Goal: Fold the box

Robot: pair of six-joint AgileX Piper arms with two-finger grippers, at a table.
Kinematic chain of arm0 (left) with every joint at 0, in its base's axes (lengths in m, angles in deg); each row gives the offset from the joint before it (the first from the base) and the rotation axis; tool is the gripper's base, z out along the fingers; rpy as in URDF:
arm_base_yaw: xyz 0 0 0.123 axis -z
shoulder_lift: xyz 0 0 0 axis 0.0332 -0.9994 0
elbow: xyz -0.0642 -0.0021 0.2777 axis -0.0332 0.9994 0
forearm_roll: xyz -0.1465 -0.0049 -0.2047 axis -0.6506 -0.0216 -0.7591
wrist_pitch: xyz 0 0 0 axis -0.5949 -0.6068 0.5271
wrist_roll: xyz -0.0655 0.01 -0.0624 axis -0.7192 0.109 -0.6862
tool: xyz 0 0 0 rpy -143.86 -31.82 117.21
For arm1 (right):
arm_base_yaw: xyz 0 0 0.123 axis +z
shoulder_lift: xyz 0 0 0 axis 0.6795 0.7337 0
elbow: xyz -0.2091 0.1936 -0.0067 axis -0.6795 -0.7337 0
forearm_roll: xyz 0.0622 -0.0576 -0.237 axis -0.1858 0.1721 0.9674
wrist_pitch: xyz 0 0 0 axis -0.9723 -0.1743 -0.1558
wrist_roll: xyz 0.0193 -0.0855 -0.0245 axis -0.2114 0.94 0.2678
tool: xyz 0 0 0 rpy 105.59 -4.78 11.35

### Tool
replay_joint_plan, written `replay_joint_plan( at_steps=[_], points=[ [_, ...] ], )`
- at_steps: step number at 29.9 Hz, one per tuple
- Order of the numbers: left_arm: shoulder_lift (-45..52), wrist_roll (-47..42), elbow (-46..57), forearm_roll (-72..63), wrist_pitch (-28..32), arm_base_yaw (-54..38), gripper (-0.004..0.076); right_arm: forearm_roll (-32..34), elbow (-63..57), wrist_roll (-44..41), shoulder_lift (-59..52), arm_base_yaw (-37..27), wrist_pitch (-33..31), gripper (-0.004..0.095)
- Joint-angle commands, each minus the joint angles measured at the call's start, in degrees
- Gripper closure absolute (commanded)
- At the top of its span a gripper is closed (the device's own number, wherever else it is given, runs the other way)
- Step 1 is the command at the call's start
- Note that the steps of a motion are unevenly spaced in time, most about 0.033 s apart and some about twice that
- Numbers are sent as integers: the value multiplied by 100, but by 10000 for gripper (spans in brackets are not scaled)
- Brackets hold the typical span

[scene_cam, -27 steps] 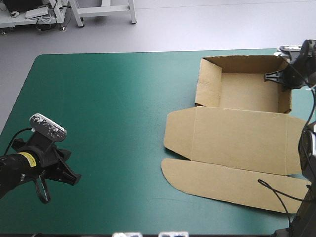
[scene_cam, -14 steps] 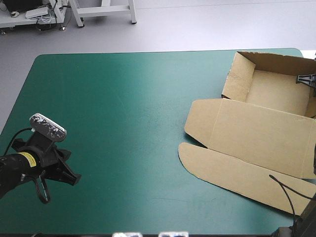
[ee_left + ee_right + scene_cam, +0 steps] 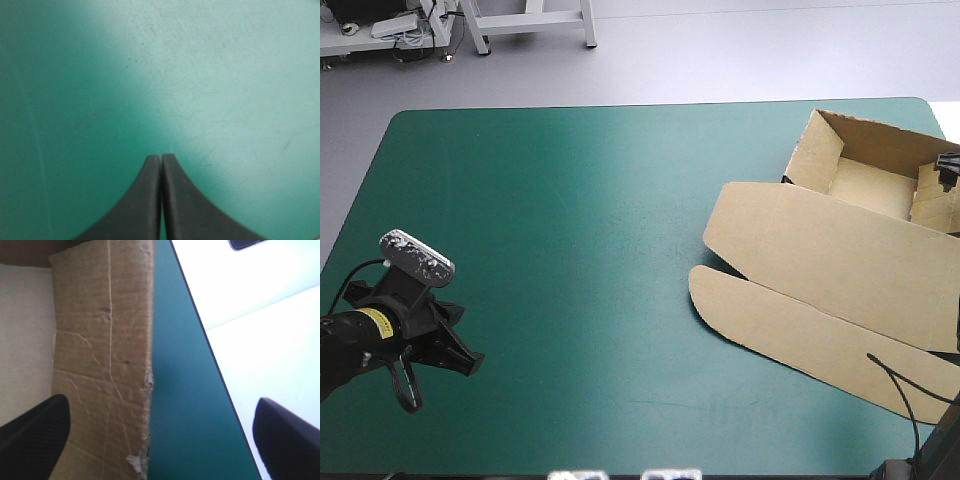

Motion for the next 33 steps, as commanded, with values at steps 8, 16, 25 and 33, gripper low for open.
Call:
replay_joint_plan(
  at_steps=[8, 16, 25, 33],
  points=[
    [17, 0, -130, -14, 160, 3, 733, -466, 785, -25, -1145, -52, 10, 1],
    [17, 47, -127, -159, 194, 3, 733, -3482, 895, 1174, -1859, -52, -479, 598],
    [17, 47, -127, -233, 217, 3, 733, -4531, -190, 1971, -2862, 756, -479, 925],
    [94, 47, 269, -309, 663, 3, 733, -3992, -1709, 2453, -4038, 2018, -479, 925]
  ],
)
